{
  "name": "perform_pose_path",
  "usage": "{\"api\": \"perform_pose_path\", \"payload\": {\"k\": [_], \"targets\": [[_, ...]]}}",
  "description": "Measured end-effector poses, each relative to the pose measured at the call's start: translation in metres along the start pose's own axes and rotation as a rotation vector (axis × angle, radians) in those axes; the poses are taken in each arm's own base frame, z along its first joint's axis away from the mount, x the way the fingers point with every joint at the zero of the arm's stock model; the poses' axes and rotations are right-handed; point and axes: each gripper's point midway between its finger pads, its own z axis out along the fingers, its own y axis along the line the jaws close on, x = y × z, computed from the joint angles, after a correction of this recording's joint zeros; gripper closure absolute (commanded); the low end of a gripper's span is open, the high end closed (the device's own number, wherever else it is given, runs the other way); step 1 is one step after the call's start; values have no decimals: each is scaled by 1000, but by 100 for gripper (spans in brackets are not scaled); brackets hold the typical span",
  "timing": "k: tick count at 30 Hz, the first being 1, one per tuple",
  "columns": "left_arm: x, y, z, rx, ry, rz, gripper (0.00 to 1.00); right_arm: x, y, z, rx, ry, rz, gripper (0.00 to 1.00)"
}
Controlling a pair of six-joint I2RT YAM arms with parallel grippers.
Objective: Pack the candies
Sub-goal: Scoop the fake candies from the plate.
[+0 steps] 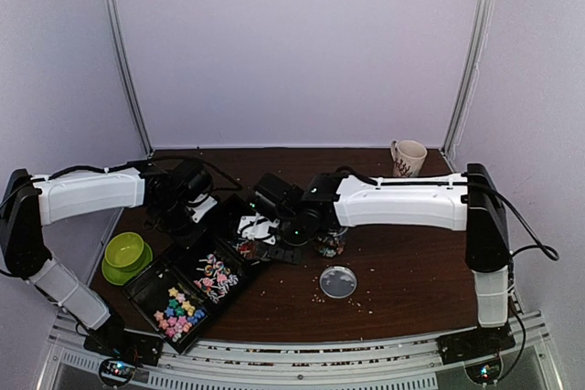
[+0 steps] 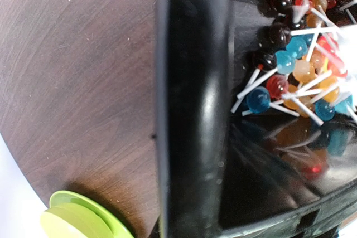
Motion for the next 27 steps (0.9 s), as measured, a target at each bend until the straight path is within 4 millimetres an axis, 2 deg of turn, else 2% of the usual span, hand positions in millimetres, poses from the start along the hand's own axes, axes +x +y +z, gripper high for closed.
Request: {"api": "perform_pose_path", "payload": {"k": [9, 20, 27], "targets": [[-1, -1, 0, 7, -3, -2, 100, -21, 0, 7, -3, -101, 81, 100], [0, -3, 0, 18, -2, -8, 100, -50, -10, 21, 25, -218, 189, 100], [4, -3, 1, 29, 14, -27, 100, -57, -12, 34, 35, -298, 214, 100]]}}
